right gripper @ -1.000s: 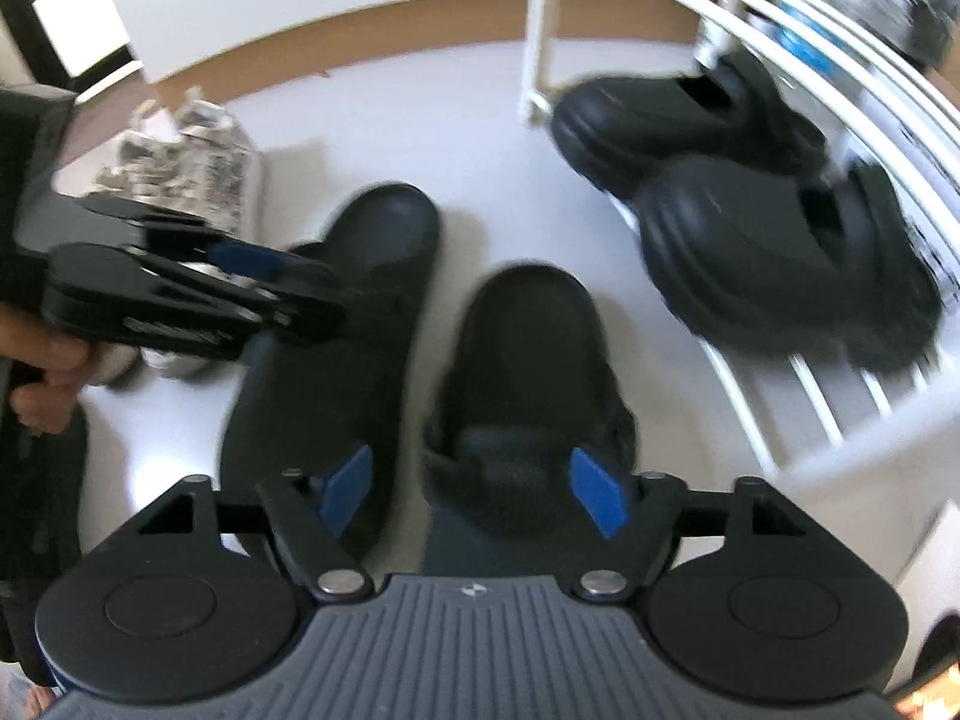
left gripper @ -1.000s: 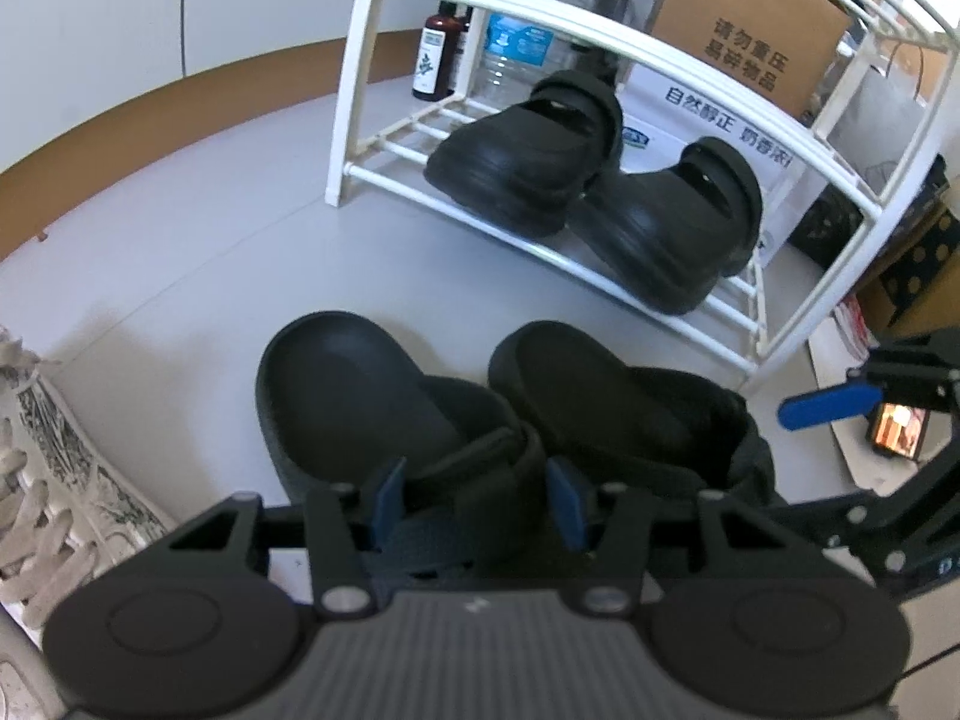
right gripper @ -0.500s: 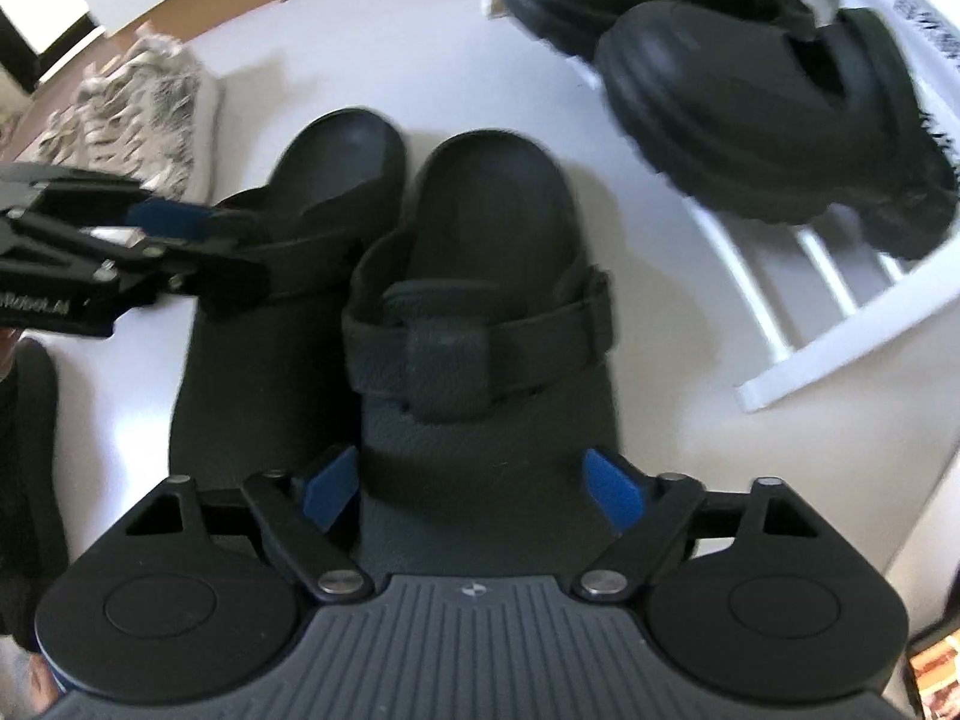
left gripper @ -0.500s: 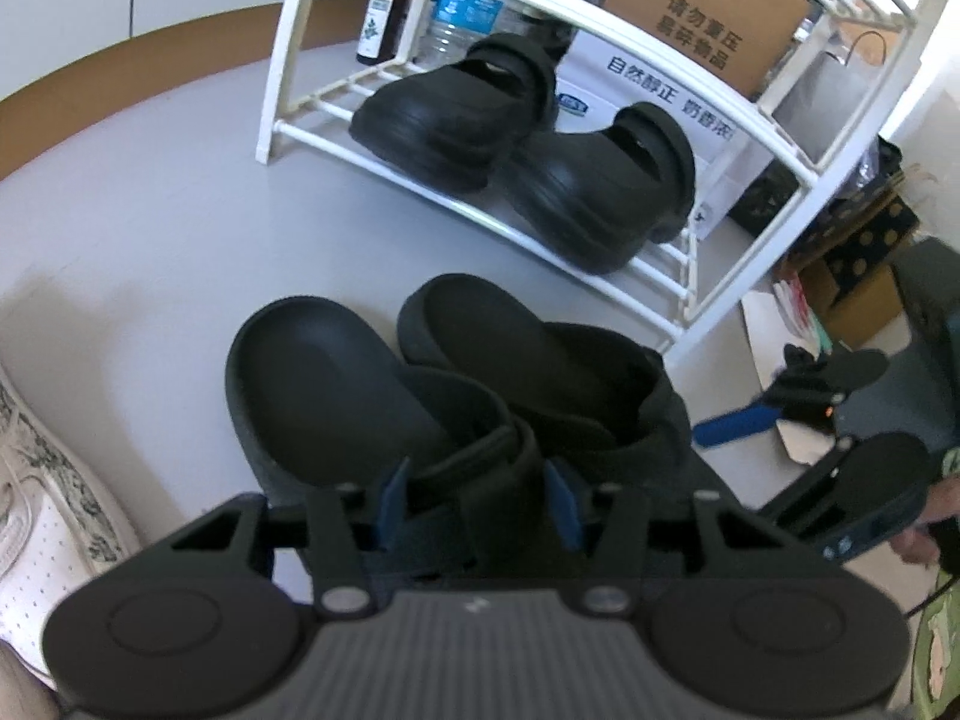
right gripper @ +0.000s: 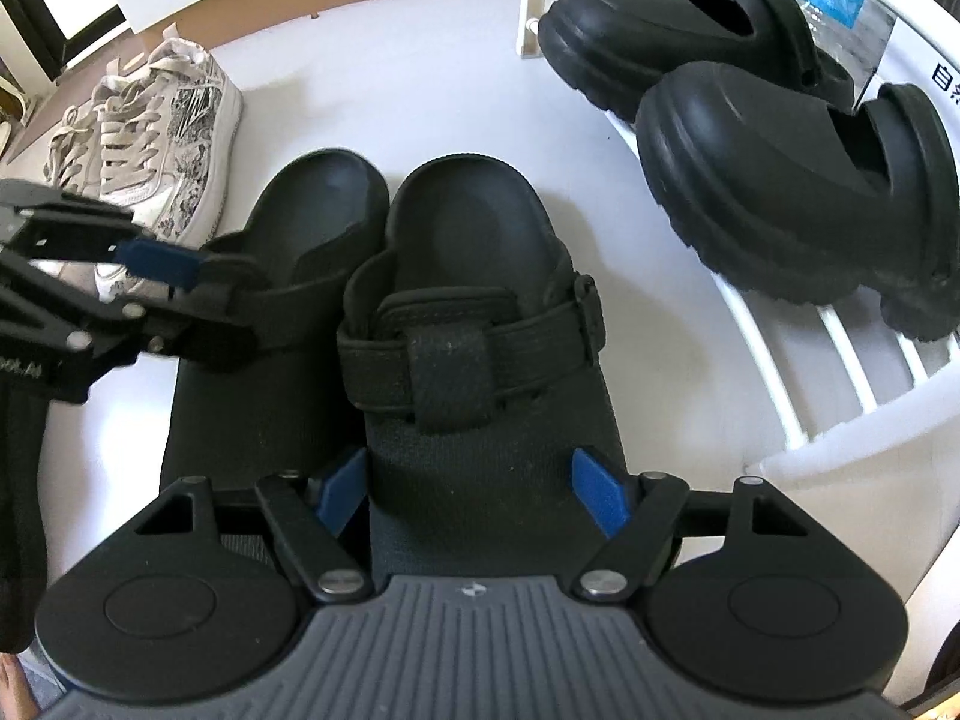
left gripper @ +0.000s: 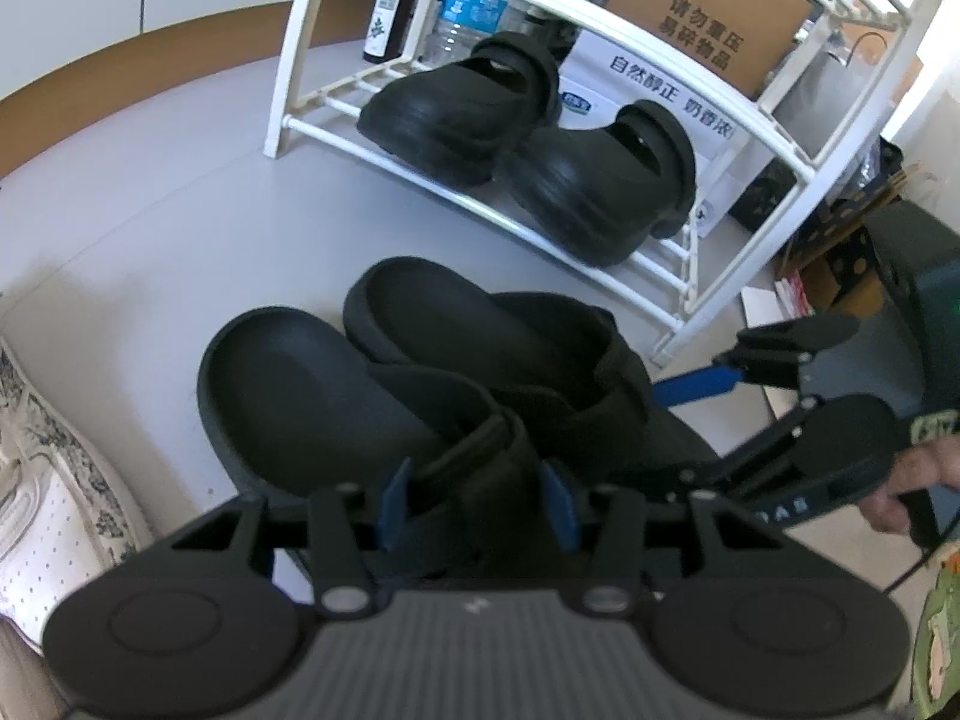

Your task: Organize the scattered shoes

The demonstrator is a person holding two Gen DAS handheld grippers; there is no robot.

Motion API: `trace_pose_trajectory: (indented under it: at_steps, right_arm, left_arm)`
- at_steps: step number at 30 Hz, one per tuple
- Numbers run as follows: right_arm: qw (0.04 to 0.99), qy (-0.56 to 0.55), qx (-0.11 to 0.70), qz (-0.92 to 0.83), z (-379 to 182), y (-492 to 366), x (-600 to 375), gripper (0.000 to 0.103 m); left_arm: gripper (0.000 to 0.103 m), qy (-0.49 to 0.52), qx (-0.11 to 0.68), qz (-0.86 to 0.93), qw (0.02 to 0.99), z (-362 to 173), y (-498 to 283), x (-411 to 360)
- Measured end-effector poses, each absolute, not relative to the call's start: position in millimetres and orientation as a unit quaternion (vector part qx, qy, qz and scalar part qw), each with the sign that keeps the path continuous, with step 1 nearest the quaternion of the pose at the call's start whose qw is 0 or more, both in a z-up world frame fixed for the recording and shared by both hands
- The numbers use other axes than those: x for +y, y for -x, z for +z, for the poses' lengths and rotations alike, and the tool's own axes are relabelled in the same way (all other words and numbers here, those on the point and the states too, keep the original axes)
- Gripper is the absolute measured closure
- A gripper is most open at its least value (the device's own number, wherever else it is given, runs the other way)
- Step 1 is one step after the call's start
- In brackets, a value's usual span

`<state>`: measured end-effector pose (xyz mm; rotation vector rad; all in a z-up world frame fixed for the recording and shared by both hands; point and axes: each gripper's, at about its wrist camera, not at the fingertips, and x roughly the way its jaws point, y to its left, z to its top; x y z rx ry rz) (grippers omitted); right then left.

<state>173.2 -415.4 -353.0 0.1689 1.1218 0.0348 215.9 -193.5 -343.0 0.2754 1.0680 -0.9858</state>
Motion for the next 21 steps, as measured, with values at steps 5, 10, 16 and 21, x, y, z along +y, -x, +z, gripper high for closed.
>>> trace_pose_trajectory:
  at_steps: [5,10,16,21]
  right_arm:
    - [0.845,-0.071,0.53,0.018,-348,-178,-411,0.028]
    - [0.838,-0.081,0.537,0.042,-335,-175,-413,0.029]
    - [0.85,-0.108,0.515,0.03,-301,-180,-414,0.028]
    - [0.845,-0.114,0.52,0.043,-275,-193,-403,0.028]
  left_arm:
    - [0.054,-0.118,0.489,-0.449,0.739,-342,-215,-189]
    - [0.026,-0.115,0.503,-0.438,0.736,-339,-217,-190]
    - [0.018,-0.121,0.488,-0.418,0.756,-313,-210,-182]
    - [0.015,-0.081,0.487,-0.398,0.773,-291,-204,-147]
